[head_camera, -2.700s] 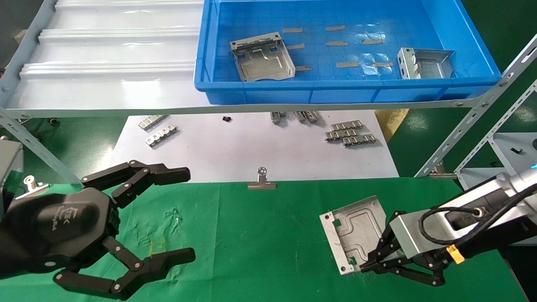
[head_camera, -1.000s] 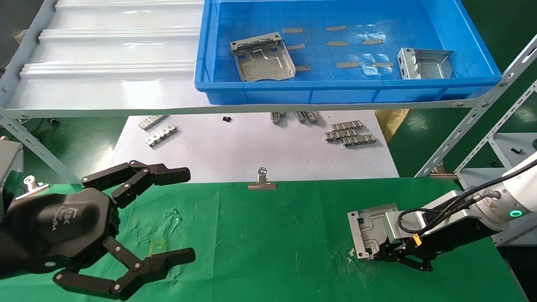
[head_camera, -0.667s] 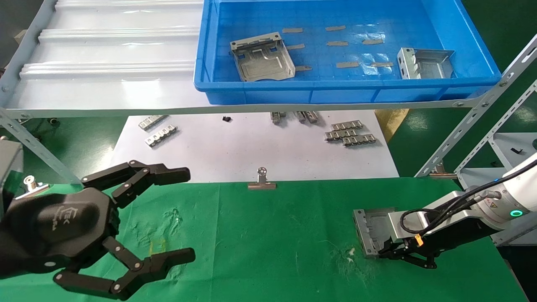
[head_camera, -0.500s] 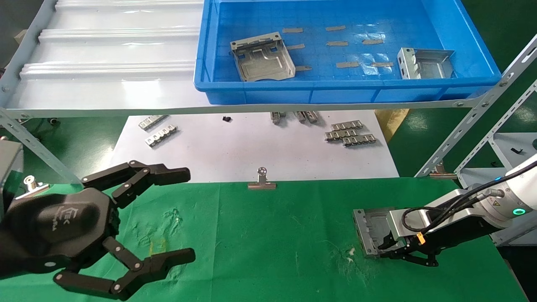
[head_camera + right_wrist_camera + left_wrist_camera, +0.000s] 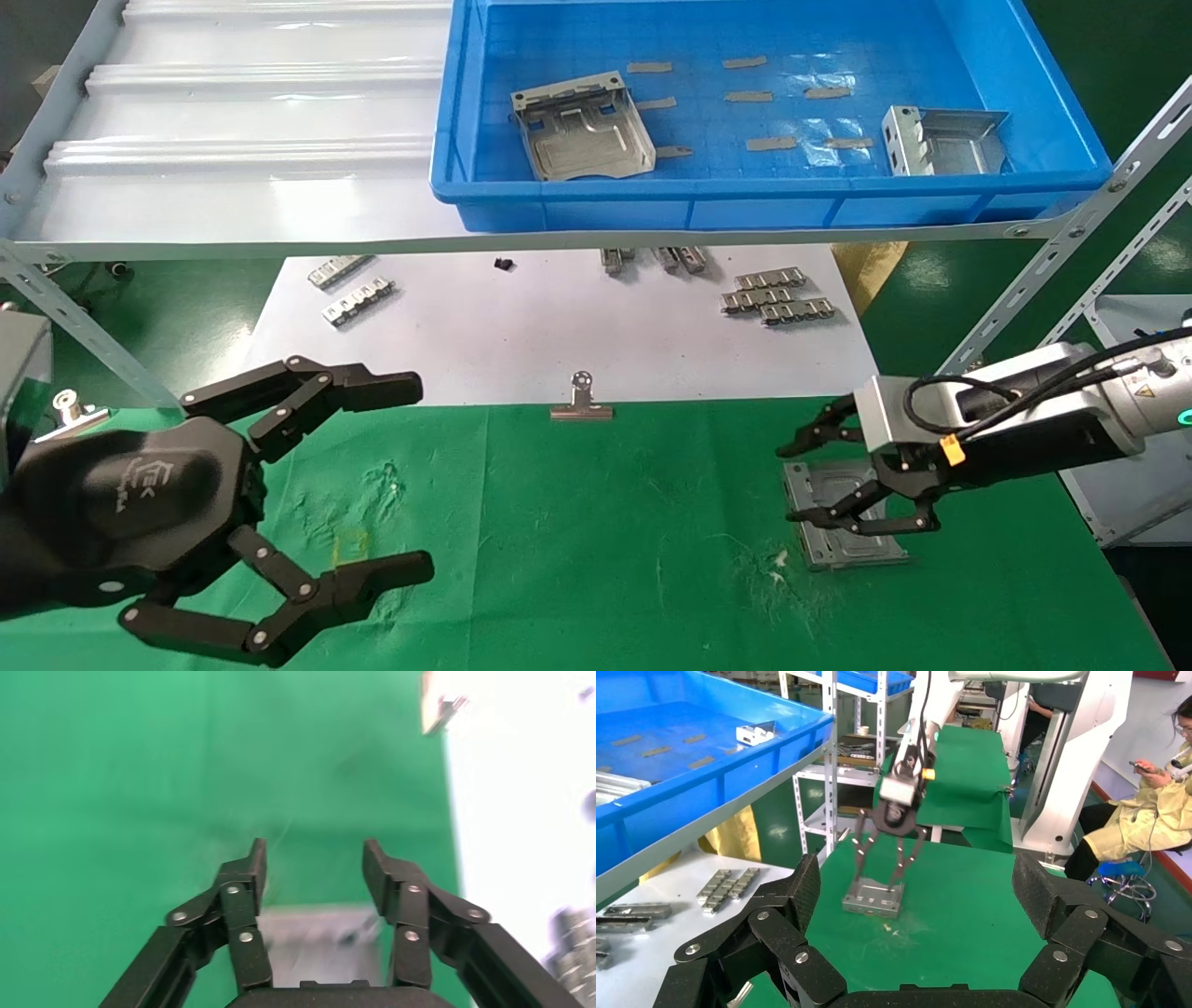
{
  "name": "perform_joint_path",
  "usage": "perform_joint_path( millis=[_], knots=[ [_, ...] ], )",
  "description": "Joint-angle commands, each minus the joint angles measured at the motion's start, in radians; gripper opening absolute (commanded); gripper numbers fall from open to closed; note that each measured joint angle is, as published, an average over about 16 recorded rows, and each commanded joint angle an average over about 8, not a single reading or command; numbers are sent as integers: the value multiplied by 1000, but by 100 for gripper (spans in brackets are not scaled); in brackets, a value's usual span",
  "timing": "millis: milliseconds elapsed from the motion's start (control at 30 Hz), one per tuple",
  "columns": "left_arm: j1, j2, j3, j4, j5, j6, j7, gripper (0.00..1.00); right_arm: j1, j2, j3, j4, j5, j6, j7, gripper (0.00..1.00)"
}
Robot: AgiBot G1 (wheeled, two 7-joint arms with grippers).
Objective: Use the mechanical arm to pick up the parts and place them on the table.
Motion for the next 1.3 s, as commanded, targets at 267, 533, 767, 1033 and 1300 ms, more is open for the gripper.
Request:
perform_joint_path(
  millis=[267, 533, 767, 1033, 1300],
  knots=[
    [0, 0, 0, 0, 0, 0, 0, 100, 0, 9, 19, 2, 30, -16, 6, 100],
    [0, 0, 0, 0, 0, 0, 0, 100, -29, 20, 56, 43, 29, -9, 33, 100],
    [0, 0, 0, 0, 0, 0, 0, 100, -118, 63, 184, 169, 52, 1, 118, 100],
    [0, 0, 0, 0, 0, 0, 0, 100, -229, 116, 344, 327, 81, 13, 225, 100],
    [0, 0, 0, 0, 0, 0, 0, 100, -339, 169, 504, 485, 110, 26, 332, 100]
  ],
)
